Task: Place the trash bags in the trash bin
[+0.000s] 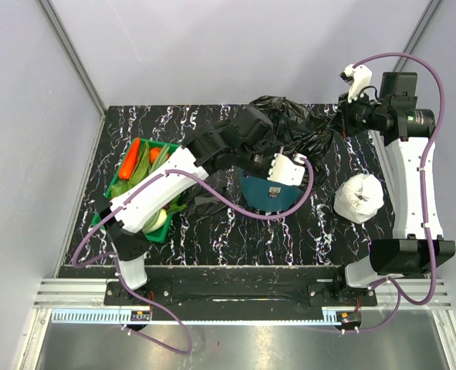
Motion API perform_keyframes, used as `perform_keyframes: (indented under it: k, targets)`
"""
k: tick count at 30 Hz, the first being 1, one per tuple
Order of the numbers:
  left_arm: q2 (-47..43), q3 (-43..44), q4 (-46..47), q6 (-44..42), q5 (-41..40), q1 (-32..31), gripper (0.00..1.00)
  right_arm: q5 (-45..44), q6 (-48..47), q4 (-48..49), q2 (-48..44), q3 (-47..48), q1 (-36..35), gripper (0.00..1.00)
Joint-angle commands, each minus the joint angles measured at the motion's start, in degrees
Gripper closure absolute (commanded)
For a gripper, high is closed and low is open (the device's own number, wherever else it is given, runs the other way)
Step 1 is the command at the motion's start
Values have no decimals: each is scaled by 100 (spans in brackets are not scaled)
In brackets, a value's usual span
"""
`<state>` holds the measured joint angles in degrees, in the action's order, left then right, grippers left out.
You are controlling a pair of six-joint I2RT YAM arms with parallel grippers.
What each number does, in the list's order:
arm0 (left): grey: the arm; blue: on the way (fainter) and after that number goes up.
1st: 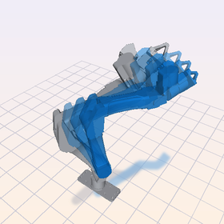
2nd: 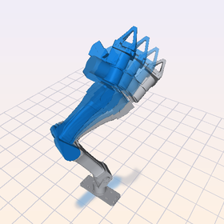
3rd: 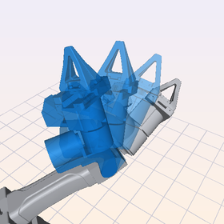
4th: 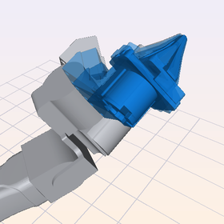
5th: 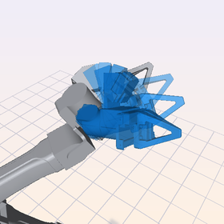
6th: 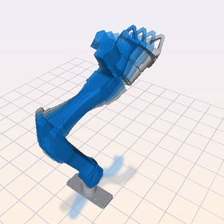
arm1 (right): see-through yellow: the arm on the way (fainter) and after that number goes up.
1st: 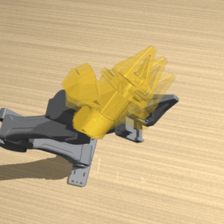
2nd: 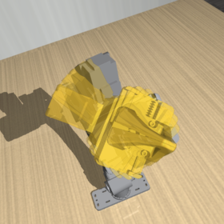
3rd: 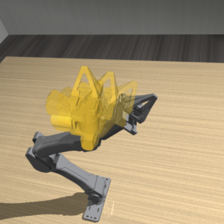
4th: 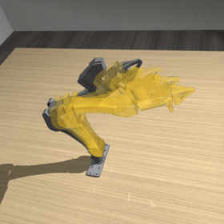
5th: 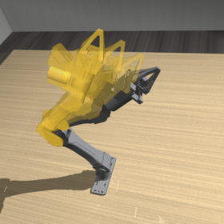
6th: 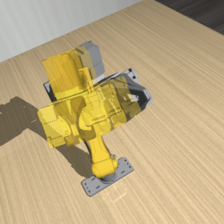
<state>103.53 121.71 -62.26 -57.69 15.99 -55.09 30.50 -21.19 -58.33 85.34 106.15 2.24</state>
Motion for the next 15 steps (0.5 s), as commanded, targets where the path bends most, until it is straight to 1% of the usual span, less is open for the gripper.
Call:
perform_keyframes:
  k: [1,2,3,4,15]
  targets:
    - [45,19,223,-67,212,33,87,-88,-69,146,-220,11,-31,100]
    - [36,28,214,-41,203,33,90,-97,-69,146,-220,11,-31,100]
    - [19,46,206,-32,194,33,96,-97,-69,146,-220,11,-31,100]
    - [19,81,188,-23,168,33,100,-106,-69,146,-228,20,-31,100]
    - [-236,546,-312,-58,1,33,100,-316,115,313,-290,-85,-31,100]
